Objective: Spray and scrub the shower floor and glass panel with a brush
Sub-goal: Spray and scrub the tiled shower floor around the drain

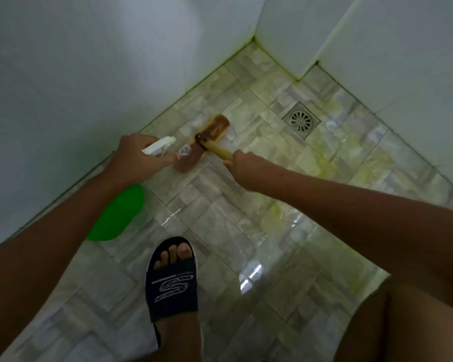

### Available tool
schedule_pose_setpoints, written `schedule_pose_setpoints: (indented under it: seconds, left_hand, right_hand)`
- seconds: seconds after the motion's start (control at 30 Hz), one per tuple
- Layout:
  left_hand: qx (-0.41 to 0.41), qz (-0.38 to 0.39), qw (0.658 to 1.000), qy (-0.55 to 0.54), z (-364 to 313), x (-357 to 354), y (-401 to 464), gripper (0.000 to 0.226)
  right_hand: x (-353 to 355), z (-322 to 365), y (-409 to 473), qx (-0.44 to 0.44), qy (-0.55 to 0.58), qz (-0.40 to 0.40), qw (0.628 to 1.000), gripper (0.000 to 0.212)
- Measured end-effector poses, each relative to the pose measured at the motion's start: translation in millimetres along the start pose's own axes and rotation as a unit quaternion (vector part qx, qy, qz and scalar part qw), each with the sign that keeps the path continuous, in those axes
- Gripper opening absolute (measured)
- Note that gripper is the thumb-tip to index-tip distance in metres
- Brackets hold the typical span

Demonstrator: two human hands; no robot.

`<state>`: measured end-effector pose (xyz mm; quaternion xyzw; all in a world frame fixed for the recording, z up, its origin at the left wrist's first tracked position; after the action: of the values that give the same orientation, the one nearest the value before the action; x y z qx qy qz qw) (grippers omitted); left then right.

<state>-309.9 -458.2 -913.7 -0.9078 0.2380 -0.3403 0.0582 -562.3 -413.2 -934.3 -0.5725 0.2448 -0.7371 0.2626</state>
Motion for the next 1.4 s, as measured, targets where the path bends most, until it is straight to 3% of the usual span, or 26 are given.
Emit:
schedule_pose_setpoints:
  seconds: [0.17,0.3,0.4,0.5,0.57,0.63,0.7,0.77,0.93,1.13,1.27,1.4]
  left_hand:
    - [0.021,0.025,0.999,-0.018,-3.9,-4.5,-0.5,0.053]
    - [0.031,0.056,0.997,-0.041,-9.7,-19.3,4.2,0.056]
    - [-0.002,0.074,0.997,-0.029,-22.3,-33.2,11.7,0.075]
    - [-0.031,0.102,0.994,-0.027,-41.7,-54.2,22.1,0.063]
    - [-0.047,0.125,0.991,-0.027,-54.6,-67.7,28.7,0.048]
    - [-0.07,0.143,0.987,-0.013,-65.6,-78.8,34.8,0.048]
    - [-0.082,0.151,0.985,0.001,-77.2,-89.2,41.4,0.057]
    - [-0.093,0.16,0.983,0.006,-86.2,-98.7,46.3,0.056]
    - [-0.114,0.179,0.976,0.037,-104.0,-119.9,56.2,0.054]
    - [-0.138,0.199,0.97,0.037,-117.7,-139.2,64.9,0.055]
    - [-0.142,0.204,0.968,0.044,-121.7,-146.2,72.0,0.057]
    - [-0.126,0.198,0.97,0.057,-124.8,-149.0,78.1,0.057]
  right_hand:
    - [-41.5,-62.6,-80.0,0.012,-0.055,0.041,0.998,0.039]
    - [-36.5,-134.4,-126.1,-0.072,-0.102,0.055,0.991,0.047]
    - [-19.7,-154.1,-126.9,-0.135,-0.036,0.067,0.988,0.044]
    - [-16.5,-139.3,-112.8,-0.162,0.149,0.073,0.973,0.042]
    - [-25.5,-116.3,-107.4,-0.158,0.379,0.038,0.911,0.034]
    - [-31.7,-89.1,-111.2,-0.161,0.531,-0.039,0.831,0.03]
    - [-45.0,-63.5,-124.1,-0.177,0.588,-0.087,0.784,0.033]
    - [-67.9,-38.3,-144.4,-0.194,0.614,-0.082,0.761,0.034]
    - [-123.5,4.5,-214.9,-0.223,0.581,-0.059,0.781,0.034]
    - [-169.7,5.5,-234.8,-0.286,0.594,-0.006,0.751,0.032]
    - [-130.1,-62.8,-176.0,-0.257,0.551,-0.073,0.791,0.033]
    - [-79.4,-104.2,-151.6,-0.235,0.595,-0.058,0.767,0.038]
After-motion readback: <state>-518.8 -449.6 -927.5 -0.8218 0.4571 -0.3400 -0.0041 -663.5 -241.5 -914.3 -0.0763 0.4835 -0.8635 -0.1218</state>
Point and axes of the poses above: each hand's wrist, its own y-axis towards the middle knuckle, its own x-axis out of the back of the hand, z = x × y, the point moved 5 cm from there along y, towards the middle knuckle, and after that the axes turned 12 degrees about z, right-handed, at the moved point
